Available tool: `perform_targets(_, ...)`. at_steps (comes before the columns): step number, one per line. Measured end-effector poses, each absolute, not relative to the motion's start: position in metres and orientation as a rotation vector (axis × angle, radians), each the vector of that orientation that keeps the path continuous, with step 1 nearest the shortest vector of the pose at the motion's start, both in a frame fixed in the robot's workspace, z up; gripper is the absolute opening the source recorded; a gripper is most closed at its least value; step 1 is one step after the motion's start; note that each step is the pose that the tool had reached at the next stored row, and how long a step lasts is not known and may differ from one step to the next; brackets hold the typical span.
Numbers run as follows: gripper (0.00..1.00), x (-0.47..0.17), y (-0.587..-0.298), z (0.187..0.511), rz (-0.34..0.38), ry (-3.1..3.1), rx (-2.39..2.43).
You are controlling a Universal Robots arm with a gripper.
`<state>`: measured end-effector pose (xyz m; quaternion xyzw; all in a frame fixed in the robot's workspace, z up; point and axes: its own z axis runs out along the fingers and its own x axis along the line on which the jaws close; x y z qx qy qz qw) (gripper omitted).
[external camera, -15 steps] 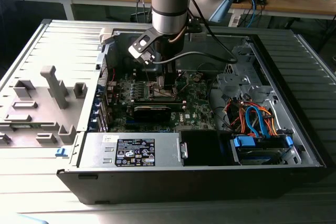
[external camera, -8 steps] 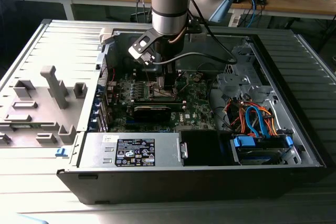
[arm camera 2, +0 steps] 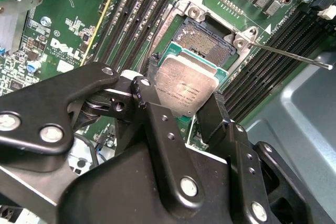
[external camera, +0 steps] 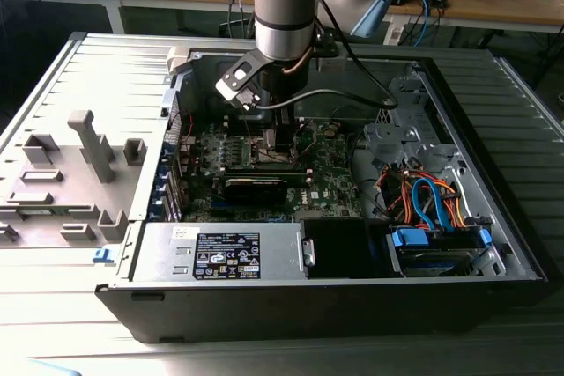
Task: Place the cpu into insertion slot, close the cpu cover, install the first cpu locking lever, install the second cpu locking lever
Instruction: 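Place the cpu into insertion slot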
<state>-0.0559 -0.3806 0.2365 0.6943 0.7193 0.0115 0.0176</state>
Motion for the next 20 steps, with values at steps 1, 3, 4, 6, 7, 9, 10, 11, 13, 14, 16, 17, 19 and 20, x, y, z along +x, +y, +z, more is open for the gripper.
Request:
perform_targets(1,0.55,-0.0559,-0.3806,0.2361,0.036,2.235,2.157)
perform_targets(3,0.55,-0.0559,-0.3806,0.2356,0.036,2.235,2.157)
perform_targets(4,0.55,-0.0559,-0.3806,0.2352,0.036,2.235,2.157)
perform_targets(6,0.55,-0.0559,-0.3806,0.2349,0.036,2.235,2.157)
perform_targets(7,0.55,-0.0559,-0.3806,0.2348,0.036,2.235,2.157)
perform_targets(9,0.55,-0.0559,-0.3806,0.2345,0.036,2.235,2.157)
perform_targets(10,0.55,-0.0559,-0.3806,0.2343,0.036,2.235,2.157)
perform_targets(11,0.55,-0.0559,-0.3806,0.2340,0.036,2.235,2.157)
perform_targets(13,0.55,-0.0559,-0.3806,0.2337,0.036,2.235,2.157)
perform_targets(14,0.55,-0.0559,-0.3806,0.2334,0.036,2.235,2.157)
perform_targets(16,0.55,-0.0559,-0.3806,0.2330,0.036,2.235,2.157)
perform_targets(17,0.55,-0.0559,-0.3806,0.2329,0.036,2.235,2.157)
perform_targets(19,0.55,-0.0559,-0.3806,0.2324,0.036,2.235,2.157)
perform_targets(20,0.55,-0.0559,-0.3806,0.2320,0.036,2.235,2.157)
